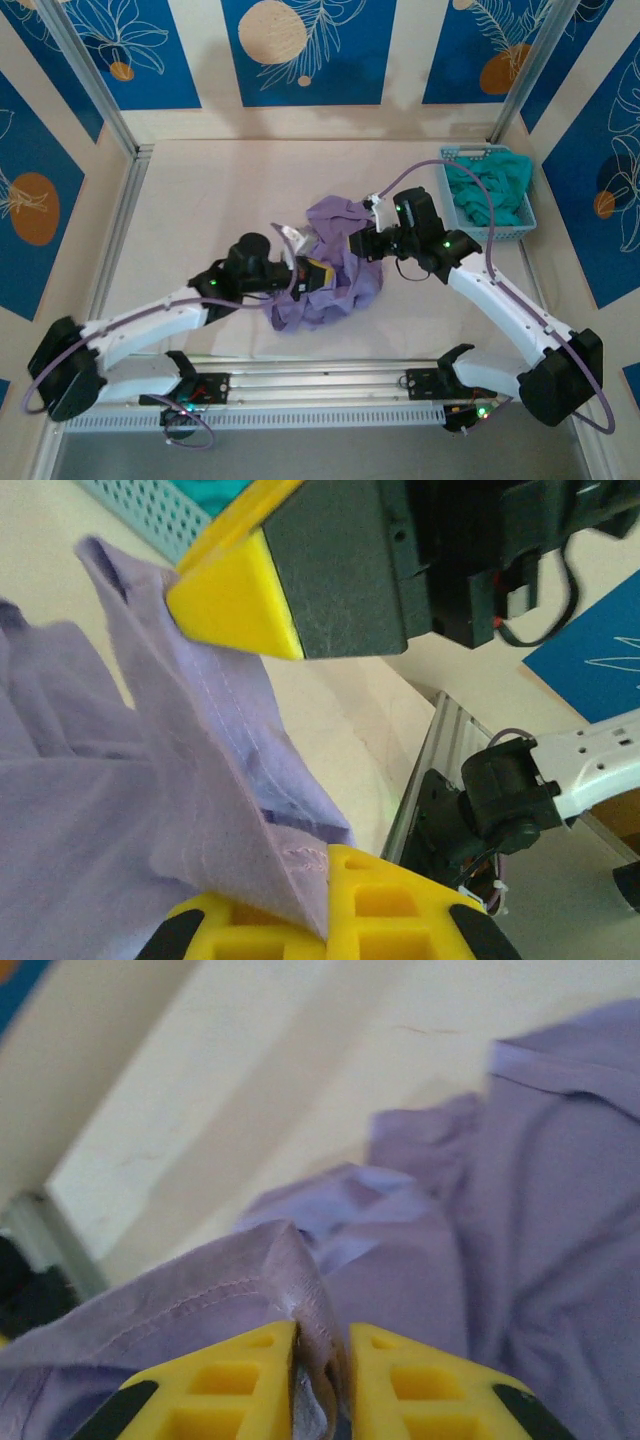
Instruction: Fold the inside-out t-shirt
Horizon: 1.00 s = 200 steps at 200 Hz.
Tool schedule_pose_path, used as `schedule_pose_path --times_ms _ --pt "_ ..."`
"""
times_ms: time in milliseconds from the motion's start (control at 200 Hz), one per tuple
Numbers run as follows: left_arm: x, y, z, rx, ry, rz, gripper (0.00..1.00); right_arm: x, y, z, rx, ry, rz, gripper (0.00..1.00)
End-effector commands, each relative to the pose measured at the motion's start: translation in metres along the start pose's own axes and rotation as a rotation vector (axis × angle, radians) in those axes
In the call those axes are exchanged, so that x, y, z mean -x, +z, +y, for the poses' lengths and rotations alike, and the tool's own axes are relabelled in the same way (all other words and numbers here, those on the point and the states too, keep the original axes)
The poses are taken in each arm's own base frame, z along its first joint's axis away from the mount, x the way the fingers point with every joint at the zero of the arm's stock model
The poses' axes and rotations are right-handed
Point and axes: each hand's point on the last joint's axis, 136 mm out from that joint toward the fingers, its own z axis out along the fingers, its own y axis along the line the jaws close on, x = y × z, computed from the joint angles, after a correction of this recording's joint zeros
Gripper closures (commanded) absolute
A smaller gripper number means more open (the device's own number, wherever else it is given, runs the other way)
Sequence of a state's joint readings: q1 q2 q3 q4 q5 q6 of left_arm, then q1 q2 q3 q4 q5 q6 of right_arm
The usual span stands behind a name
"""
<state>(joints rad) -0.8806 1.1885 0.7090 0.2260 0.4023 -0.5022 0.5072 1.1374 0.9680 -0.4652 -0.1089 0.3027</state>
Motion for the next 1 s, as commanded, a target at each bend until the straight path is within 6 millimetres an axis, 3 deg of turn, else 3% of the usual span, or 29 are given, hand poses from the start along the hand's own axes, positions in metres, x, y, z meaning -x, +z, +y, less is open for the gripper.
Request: schedule_pose_path --times_ms 0,210,325,400,495,605,665,755,880,995 --pt "0.016 0.022 -0.007 -0.029 -0.072 -0.042 1.0 -0.022 -0.008 -0.043 -0.226 0.101 0.046 0.72" --pt "0.013 0.042 0.009 0.024 -0.113 -0.026 1.0 -0.059 -0.025 -0.043 -0.232 0.199 0.077 0.57" --pt "0.011 0.045 0.009 0.018 -0.117 -0.016 1.0 -0.086 -0.019 -0.045 -0.225 0.247 0.112 0.55" --pt "0.009 0.044 0.01 0.019 -0.115 -0.014 1.0 -0.093 -0.007 -0.044 -0.18 0.264 0.116 0.54" --pt "0.007 0.042 0.011 0.028 -0.112 -0.008 1.0 -0.089 0.008 -0.039 -0.11 0.279 0.109 0.61" --pt "0.004 0.037 0.015 0.059 -0.104 -0.008 1.0 -0.084 0.014 -0.041 -0.104 0.267 0.101 0.9" --pt "0.002 0.033 0.021 0.09 -0.104 -0.01 1.0 -0.077 0.01 -0.037 -0.08 0.243 0.066 0.98" --pt "-0.003 0.028 0.034 0.154 -0.111 -0.006 1.0 -0.06 -0.002 -0.015 0.049 0.179 -0.03 1.0" --pt "-0.013 0.017 0.069 0.281 -0.173 -0.003 1.0 -0.042 -0.018 0.023 0.291 0.103 -0.126 1.0" --pt "-0.015 0.012 0.081 0.293 -0.212 -0.016 1.0 -0.035 -0.026 0.046 0.46 0.066 -0.155 1.0"
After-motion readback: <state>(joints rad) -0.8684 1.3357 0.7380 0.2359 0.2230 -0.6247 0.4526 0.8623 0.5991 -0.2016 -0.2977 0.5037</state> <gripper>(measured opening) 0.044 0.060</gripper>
